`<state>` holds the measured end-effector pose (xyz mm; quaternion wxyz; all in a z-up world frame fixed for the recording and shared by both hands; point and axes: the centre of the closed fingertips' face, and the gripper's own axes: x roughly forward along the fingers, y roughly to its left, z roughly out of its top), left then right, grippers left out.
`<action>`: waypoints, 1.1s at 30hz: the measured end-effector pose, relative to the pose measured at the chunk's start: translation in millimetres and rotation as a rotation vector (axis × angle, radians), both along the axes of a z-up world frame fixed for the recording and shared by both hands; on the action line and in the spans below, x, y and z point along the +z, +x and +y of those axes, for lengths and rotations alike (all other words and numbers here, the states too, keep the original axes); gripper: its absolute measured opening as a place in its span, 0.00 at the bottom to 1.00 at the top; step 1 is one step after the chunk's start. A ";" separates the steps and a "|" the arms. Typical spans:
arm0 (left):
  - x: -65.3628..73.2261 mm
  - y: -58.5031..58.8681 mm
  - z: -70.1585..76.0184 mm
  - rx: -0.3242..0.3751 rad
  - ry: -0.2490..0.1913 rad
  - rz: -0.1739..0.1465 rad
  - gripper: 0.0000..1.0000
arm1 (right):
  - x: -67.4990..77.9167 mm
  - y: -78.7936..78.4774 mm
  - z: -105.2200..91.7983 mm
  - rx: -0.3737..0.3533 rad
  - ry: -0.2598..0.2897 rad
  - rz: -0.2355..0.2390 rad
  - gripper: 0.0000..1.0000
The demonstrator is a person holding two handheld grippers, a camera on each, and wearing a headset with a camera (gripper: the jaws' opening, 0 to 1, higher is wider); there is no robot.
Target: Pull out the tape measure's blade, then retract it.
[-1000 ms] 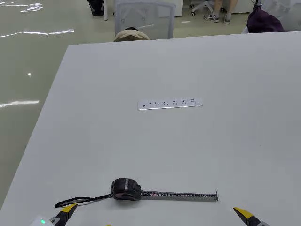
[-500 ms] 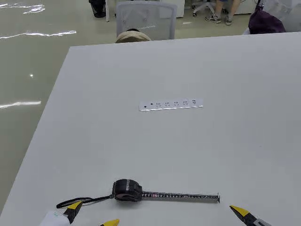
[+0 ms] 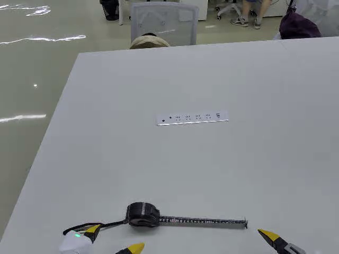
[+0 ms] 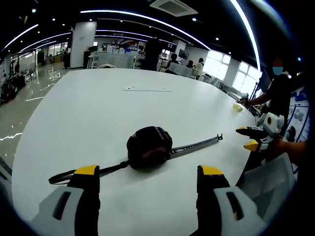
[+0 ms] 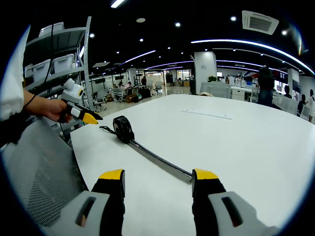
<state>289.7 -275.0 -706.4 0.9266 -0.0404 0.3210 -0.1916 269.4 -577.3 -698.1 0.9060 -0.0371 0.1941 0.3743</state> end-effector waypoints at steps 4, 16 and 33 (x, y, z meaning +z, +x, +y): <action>-3.8 0.9 -3.5 0.002 0.011 0.010 0.81 | 0.1 1.6 -1.5 -0.001 0.001 -0.001 0.55; -9.1 10.7 -20.1 0.011 0.008 0.027 0.84 | 1.2 7.7 -1.7 0.012 -0.002 -0.007 0.53; -15.4 21.4 -31.2 0.033 0.000 0.049 0.85 | -2.6 15.9 -8.5 0.021 -0.012 -0.004 0.53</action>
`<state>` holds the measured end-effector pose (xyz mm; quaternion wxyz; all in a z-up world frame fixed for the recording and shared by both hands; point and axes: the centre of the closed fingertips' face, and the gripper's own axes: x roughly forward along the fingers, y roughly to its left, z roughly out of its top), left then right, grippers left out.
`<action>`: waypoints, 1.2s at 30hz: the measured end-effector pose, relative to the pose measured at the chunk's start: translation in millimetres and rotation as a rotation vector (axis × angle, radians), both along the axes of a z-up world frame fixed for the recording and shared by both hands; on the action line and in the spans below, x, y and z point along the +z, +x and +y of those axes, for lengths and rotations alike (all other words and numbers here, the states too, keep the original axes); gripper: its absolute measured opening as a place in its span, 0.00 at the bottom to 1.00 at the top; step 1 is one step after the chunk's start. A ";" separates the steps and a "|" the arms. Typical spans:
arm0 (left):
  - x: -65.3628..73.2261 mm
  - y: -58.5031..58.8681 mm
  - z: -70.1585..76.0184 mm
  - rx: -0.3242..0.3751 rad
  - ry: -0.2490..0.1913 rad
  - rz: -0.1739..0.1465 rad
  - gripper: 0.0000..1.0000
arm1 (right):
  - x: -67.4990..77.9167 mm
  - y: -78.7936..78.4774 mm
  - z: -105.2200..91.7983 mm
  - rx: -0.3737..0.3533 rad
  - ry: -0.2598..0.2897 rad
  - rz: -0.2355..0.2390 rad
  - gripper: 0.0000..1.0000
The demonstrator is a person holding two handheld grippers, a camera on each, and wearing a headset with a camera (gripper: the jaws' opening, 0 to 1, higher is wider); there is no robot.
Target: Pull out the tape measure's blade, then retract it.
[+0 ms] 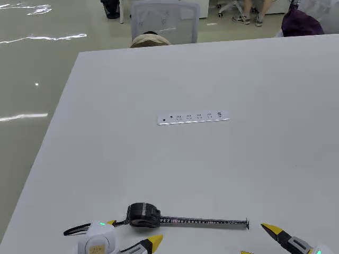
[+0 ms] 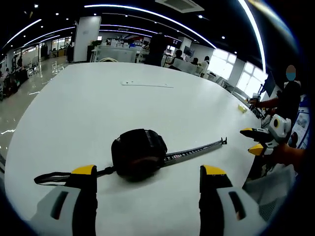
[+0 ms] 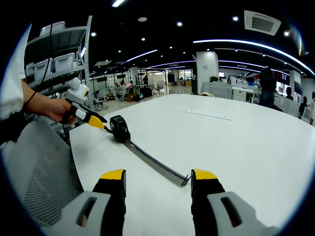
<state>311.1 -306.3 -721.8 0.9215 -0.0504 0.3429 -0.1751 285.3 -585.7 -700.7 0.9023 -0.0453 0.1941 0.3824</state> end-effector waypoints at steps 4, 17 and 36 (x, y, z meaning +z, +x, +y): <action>-1.9 1.1 -0.2 0.010 -0.003 -0.003 0.85 | -0.3 1.4 -1.3 -0.001 -0.002 -0.005 0.53; -7.3 5.8 -7.8 0.032 -0.004 0.010 0.85 | 0.9 6.6 -1.0 0.009 0.005 -0.007 0.53; -14.0 10.0 -7.7 0.077 0.006 0.035 0.85 | -0.7 13.5 -1.1 0.044 -0.006 -0.004 0.52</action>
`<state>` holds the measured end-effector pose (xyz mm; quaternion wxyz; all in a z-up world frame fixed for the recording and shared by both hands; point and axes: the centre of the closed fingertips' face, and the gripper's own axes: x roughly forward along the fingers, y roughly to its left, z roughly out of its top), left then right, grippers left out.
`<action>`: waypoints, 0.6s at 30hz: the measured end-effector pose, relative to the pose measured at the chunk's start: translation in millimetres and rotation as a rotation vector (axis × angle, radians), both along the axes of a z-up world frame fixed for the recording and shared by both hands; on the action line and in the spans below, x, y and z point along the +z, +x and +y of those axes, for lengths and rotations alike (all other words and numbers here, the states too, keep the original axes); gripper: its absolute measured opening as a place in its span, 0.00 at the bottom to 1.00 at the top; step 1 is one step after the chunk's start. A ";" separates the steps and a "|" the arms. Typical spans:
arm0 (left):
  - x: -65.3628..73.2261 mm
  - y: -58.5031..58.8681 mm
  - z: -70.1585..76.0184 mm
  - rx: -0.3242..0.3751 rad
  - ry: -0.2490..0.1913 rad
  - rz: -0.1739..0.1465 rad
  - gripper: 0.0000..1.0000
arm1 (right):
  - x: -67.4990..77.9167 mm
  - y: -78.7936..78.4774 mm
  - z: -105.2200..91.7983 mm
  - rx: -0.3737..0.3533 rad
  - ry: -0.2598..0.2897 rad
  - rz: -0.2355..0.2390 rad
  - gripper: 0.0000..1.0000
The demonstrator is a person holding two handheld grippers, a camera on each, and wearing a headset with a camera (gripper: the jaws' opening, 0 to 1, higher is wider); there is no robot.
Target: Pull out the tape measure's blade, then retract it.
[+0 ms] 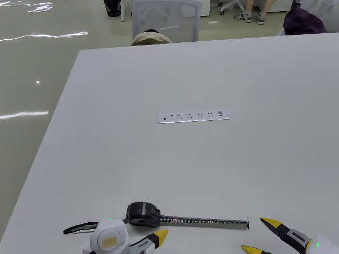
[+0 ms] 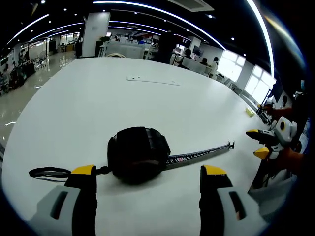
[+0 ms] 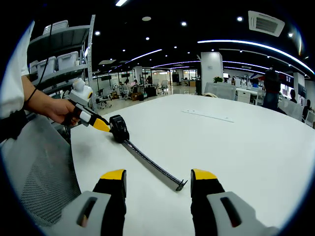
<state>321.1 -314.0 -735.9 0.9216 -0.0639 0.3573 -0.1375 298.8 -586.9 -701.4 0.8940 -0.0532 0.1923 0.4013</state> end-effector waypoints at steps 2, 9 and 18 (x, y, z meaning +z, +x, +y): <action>-0.7 1.0 0.0 0.002 0.002 0.001 0.85 | -0.4 0.0 0.2 0.005 -0.001 0.001 0.52; -3.5 3.5 1.0 0.020 -0.008 0.010 0.85 | -1.8 -0.1 1.2 0.022 -0.001 0.008 0.52; -5.7 7.6 0.4 0.036 -0.017 0.017 0.85 | -2.4 3.1 0.8 0.034 -0.003 0.012 0.52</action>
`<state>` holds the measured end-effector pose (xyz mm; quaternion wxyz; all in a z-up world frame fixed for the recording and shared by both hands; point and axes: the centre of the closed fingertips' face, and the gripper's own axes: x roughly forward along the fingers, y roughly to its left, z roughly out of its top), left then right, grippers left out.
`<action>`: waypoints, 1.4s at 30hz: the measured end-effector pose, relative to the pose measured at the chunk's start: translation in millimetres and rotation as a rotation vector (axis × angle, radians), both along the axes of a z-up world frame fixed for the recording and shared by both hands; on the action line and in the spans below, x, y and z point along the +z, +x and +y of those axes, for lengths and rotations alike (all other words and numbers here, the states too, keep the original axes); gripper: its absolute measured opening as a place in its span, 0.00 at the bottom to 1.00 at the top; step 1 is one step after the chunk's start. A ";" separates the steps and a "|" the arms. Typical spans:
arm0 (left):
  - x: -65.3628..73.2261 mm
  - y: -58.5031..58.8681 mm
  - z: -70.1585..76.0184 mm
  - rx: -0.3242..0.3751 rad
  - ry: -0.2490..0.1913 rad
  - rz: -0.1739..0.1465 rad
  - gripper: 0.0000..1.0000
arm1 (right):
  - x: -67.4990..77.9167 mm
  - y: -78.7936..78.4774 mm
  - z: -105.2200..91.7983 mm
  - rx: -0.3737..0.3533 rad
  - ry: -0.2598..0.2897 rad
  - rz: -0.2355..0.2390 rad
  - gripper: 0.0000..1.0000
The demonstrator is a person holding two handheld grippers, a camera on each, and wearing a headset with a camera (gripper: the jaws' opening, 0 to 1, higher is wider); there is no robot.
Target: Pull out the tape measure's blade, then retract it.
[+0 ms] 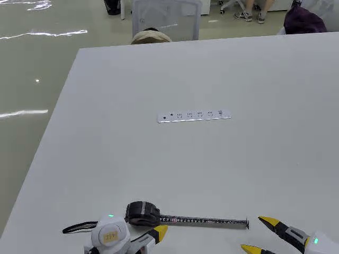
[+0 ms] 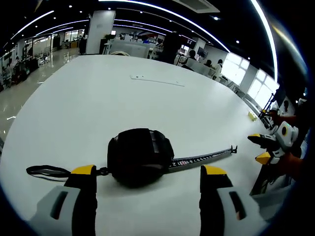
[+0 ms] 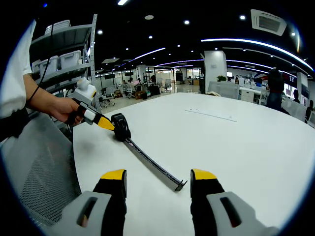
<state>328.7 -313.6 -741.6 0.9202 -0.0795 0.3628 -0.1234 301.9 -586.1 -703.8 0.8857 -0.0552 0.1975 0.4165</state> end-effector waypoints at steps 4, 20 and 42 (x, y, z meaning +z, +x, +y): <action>-2.1 2.6 -0.4 0.009 -0.003 0.007 0.85 | 0.6 2.0 -1.0 0.000 0.001 0.001 0.52; -9.1 8.6 -2.2 0.037 -0.021 0.037 0.84 | -3.2 7.4 -4.2 0.009 -0.010 0.005 0.50; -16.1 16.2 -3.7 0.073 -0.041 0.054 0.82 | -5.5 14.3 -9.2 0.006 -0.020 0.010 0.50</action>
